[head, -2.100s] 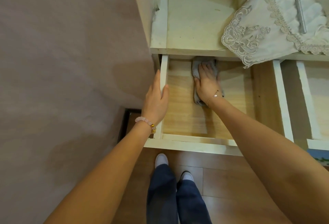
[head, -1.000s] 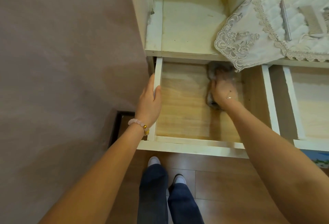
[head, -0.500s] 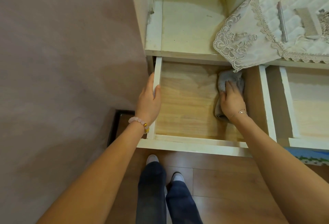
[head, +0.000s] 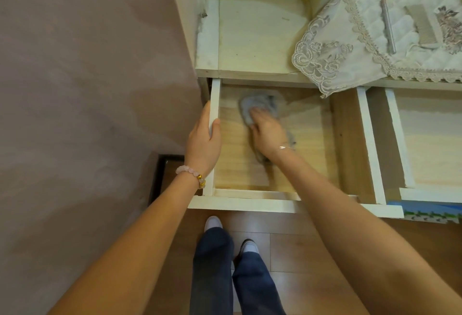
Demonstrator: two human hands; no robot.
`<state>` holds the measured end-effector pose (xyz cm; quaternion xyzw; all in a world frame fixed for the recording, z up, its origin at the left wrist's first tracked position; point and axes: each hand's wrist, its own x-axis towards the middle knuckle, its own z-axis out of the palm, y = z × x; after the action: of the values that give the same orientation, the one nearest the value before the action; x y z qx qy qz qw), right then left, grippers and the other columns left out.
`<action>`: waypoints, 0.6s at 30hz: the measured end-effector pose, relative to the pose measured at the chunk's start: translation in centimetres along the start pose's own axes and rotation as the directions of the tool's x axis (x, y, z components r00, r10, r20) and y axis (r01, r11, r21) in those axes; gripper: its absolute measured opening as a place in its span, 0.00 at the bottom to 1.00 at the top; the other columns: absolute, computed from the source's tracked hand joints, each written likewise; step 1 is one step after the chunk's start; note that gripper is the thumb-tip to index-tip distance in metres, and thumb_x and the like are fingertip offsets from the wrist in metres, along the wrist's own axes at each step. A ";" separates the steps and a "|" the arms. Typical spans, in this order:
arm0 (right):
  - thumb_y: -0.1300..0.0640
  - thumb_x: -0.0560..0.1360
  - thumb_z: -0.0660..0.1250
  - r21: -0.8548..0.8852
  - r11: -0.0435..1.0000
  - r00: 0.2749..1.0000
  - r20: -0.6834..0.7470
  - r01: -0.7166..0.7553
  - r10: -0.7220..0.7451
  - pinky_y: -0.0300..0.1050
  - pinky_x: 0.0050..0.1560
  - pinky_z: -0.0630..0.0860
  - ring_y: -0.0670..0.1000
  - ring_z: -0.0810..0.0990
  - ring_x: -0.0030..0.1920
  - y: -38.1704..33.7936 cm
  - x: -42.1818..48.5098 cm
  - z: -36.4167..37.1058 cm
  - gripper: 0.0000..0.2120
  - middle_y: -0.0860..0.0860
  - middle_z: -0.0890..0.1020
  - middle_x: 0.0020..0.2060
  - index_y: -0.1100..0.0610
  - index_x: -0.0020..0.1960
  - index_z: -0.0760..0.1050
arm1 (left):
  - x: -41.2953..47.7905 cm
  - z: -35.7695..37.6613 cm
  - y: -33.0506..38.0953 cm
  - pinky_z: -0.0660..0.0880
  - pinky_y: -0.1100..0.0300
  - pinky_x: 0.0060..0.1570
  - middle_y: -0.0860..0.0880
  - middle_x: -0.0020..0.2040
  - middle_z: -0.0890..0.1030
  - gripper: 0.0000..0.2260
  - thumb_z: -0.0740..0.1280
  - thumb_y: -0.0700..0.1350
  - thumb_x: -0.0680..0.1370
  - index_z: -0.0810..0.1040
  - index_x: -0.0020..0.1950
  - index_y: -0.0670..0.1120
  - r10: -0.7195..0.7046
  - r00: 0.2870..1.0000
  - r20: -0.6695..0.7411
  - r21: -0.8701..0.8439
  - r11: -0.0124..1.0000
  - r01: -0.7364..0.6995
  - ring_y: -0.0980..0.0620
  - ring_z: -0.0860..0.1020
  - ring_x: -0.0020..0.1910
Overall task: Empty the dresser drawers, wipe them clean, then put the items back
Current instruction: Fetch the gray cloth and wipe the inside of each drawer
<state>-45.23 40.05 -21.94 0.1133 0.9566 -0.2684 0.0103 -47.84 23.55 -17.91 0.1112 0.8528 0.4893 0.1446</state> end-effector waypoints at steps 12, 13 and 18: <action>0.59 0.80 0.55 -0.081 0.986 0.981 0.143 0.143 -0.131 0.48 0.72 0.55 0.53 0.59 0.74 -1.0 -0.5 1.2 0.20 0.53 0.64 0.73 0.58 0.72 0.63 | 0.0 -0.1 -0.1 0.63 0.64 0.59 0.53 0.69 0.68 0.20 0.52 0.47 0.82 0.57 0.74 0.55 0.012 1.000 0.005 -0.003 1.000 -0.012 0.61 0.66 0.62; 0.62 0.80 0.56 -0.062 0.990 0.984 0.130 0.129 -0.120 0.46 0.71 0.54 0.54 0.60 0.74 -0.3 -0.9 0.7 0.20 0.54 0.64 0.72 0.59 0.71 0.64 | 0.0 -0.1 -0.1 0.64 0.64 0.59 0.53 0.70 0.68 0.20 0.51 0.47 0.82 0.56 0.74 0.54 0.010 1.000 0.007 0.003 1.000 -0.010 0.59 0.67 0.63; 0.70 0.72 0.65 -0.015 1.000 1.000 0.004 -0.024 0.025 0.42 0.67 0.58 0.65 0.68 0.68 4.7 -3.5 -4.2 0.21 0.66 0.71 0.65 0.68 0.65 0.70 | 0.0 0.0 -0.3 0.60 0.64 0.63 0.54 0.73 0.64 0.21 0.51 0.49 0.82 0.54 0.75 0.53 -0.012 1.000 0.016 0.010 1.000 0.012 0.54 0.63 0.70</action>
<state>-40.61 45.36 -20.51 0.1243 0.9571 -0.2613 0.0166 -47.83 23.39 -18.18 0.1106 0.8547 0.4833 0.1539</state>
